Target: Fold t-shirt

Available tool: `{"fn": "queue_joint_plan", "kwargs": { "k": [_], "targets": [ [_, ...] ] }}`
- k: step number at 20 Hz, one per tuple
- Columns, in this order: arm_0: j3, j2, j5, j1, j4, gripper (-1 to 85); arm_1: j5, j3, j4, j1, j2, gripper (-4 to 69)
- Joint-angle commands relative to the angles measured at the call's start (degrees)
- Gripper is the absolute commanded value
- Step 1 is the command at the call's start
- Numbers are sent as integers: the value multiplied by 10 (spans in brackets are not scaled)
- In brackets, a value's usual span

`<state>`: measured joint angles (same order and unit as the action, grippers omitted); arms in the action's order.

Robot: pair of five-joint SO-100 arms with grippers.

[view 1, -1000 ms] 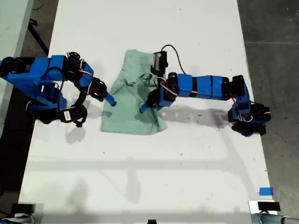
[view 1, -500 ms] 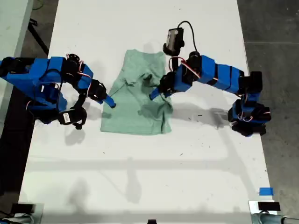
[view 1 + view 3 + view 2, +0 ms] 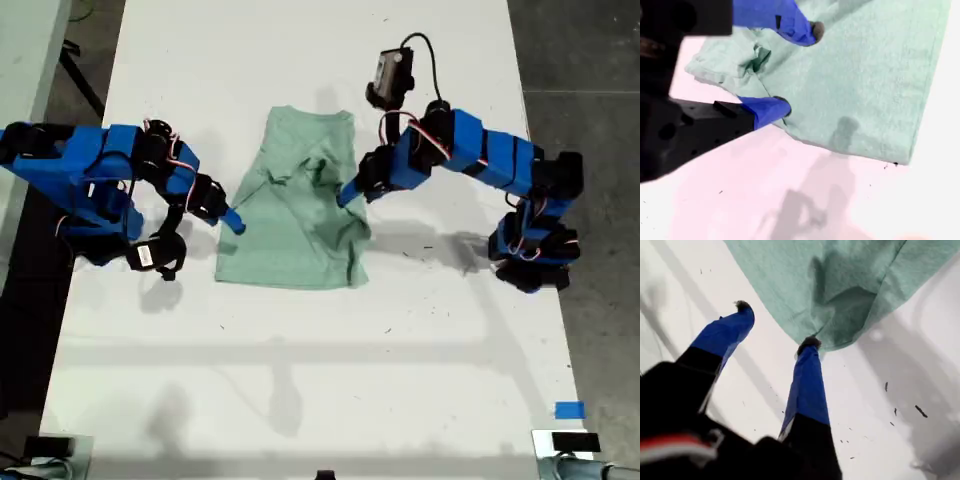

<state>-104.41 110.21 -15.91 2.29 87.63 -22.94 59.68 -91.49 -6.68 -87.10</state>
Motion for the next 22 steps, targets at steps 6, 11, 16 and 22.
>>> {"fn": "queue_joint_plan", "kwargs": {
  "k": [6, 11, 16, 22],
  "targets": [
    [-42, 31, 57, -45, -51, 242, 11, 39, -2, 4, -50, 216],
    [-19, 126, -12, 63, -7, 232, 18, 84, -4, 19, -92, 199],
    [4, 148, -49, 129, 23, 232, 146, 195, -5, 68, -200, 286],
    [4, 95, -54, 116, -5, 235, 244, 244, 60, 129, -105, 301]
  ]
}}
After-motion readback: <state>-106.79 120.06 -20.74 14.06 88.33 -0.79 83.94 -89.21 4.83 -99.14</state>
